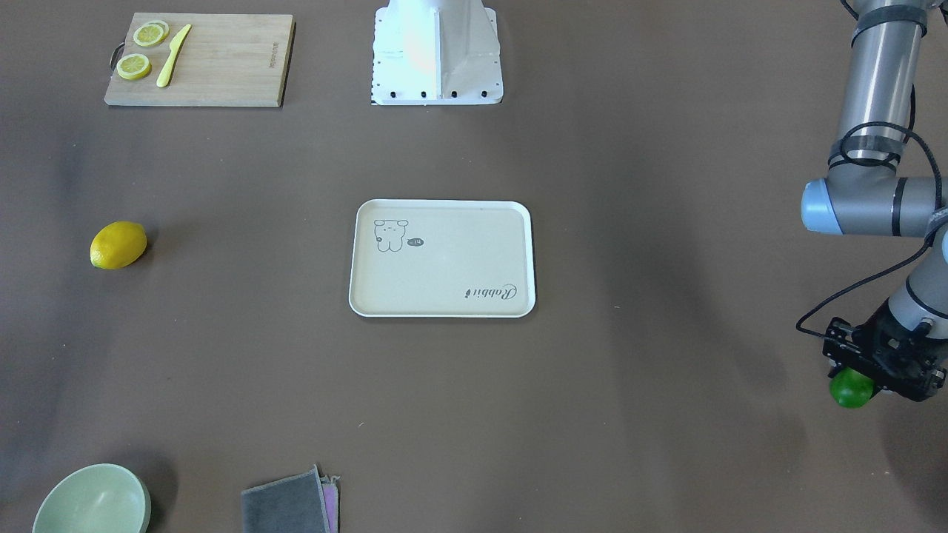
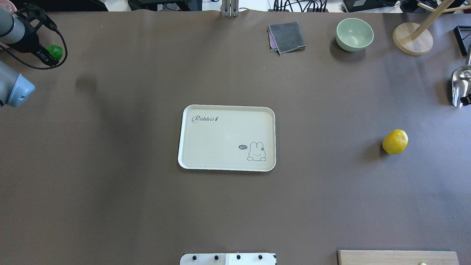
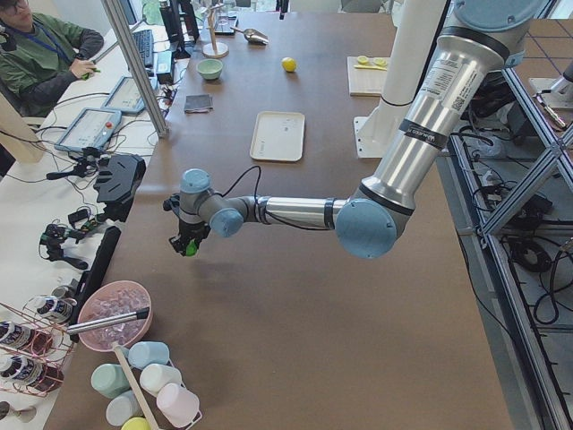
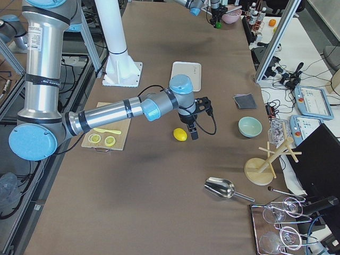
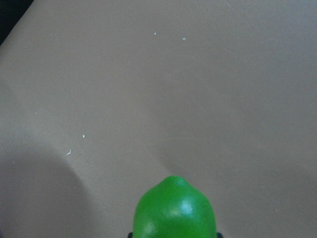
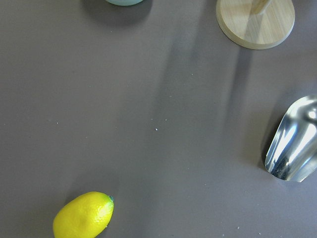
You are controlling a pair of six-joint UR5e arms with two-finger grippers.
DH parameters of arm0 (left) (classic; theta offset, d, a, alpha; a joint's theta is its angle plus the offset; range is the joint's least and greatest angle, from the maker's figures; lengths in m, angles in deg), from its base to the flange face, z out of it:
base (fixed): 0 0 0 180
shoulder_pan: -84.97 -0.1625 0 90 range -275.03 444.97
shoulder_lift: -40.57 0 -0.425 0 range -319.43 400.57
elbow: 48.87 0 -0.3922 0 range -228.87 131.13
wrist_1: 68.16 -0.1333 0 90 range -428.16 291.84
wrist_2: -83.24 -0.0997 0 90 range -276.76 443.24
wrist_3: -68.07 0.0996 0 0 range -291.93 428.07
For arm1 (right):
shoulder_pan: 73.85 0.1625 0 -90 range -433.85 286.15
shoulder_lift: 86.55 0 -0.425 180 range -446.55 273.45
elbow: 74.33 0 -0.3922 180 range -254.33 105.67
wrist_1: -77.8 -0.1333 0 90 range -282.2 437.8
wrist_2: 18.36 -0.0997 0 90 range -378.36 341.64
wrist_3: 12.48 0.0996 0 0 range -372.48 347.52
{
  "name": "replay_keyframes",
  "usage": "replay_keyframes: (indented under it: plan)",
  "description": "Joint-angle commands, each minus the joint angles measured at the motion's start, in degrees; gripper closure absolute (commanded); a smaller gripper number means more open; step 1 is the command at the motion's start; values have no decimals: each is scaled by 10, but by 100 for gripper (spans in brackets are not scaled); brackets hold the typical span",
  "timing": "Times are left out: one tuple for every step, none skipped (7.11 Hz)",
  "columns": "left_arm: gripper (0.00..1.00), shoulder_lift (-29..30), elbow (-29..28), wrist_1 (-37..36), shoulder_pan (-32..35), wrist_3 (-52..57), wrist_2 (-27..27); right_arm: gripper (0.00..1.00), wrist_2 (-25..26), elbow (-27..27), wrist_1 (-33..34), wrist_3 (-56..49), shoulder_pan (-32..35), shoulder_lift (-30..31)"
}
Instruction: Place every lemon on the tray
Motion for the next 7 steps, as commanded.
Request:
replay_keyframes:
  plan:
    - [100,-2,82,-35,-12,-108,55,0,-1,1,0,0,0,1]
    - [100,-5,124,-1,-55,-219,59,0,-1,1,0,1,0,1]
    - [100,-6,150,37,-106,-332,53,0,-1,1,0,1,0,1]
    - [100,0,167,65,-143,-417,52,0,-1,0,0,1,0,0]
    - [100,2,193,72,-173,-477,29,0,-1,0,0,1,0,0]
    - [100,4,212,72,-219,-522,-23,0,-1,0,0,1,0,0]
    - [100,32,209,72,-264,-574,-71,0,0,-1,0,1,0,0]
